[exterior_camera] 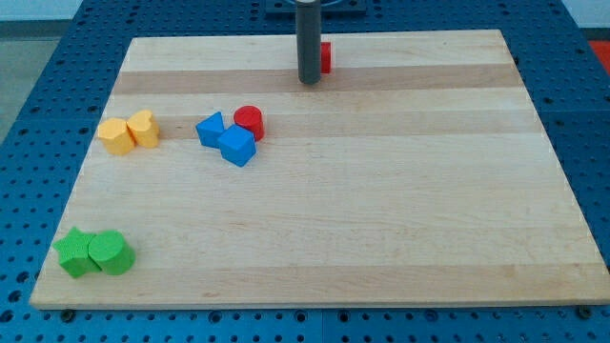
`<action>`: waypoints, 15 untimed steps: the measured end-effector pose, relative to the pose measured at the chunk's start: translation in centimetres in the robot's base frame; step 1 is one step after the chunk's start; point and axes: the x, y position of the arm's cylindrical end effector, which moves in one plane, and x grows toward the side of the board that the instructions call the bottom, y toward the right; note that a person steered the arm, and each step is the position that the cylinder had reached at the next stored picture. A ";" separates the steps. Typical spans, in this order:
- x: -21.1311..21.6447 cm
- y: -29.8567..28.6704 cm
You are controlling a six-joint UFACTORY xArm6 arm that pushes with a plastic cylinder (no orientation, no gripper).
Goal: Place your arm at the center of the board
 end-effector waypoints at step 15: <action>12.5 2.8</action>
